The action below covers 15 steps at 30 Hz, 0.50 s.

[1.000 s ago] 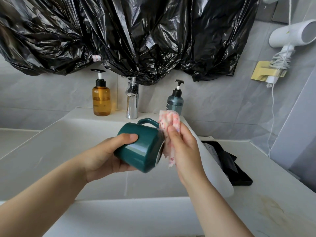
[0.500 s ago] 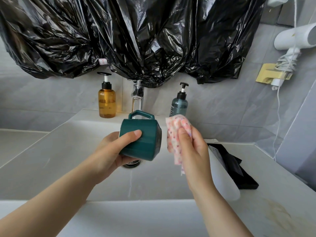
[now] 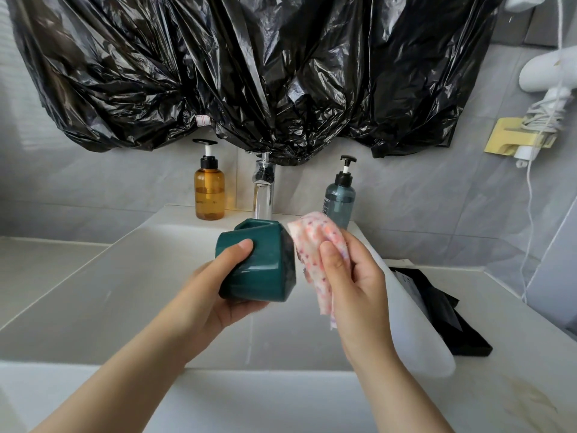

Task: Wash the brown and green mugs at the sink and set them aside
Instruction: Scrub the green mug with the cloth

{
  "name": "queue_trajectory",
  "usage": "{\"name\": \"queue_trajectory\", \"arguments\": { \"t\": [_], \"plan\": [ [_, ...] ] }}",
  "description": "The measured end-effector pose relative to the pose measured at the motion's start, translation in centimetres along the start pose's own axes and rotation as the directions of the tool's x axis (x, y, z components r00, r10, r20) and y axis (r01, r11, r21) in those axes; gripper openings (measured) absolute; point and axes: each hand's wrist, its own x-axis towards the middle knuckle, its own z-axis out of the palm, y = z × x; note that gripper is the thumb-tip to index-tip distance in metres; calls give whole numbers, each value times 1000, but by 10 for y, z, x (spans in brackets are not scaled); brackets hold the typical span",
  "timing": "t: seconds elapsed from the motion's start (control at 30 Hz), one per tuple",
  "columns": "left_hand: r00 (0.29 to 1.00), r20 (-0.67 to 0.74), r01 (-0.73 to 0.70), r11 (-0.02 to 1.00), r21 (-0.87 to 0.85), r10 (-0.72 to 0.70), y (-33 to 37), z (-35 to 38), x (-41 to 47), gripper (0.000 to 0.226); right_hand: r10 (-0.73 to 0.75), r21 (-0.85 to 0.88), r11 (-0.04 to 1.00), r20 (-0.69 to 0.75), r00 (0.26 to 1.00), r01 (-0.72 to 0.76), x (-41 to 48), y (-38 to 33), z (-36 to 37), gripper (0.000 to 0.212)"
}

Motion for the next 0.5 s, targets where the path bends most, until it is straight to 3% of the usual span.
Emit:
{"name": "queue_trajectory", "arguments": {
  "t": [0.2, 0.33, 0.5],
  "plan": [
    [1000, 18, 12, 1000, -25, -11, 0, -3, -4, 50, -21, 68, 998, 57, 998, 18, -5, -9, 1, 21],
    [999, 38, 21, 999, -28, -20, 0, -4, -4, 50, -116, -27, 993, 91, 989, 118, -6, -7, 7, 23],
    [995, 95, 21, 1000, 6, -21, 1, -4, -5, 44, -98, -53, 994, 33, 995, 100, -2, -1, 22, 13]
  ]
}}
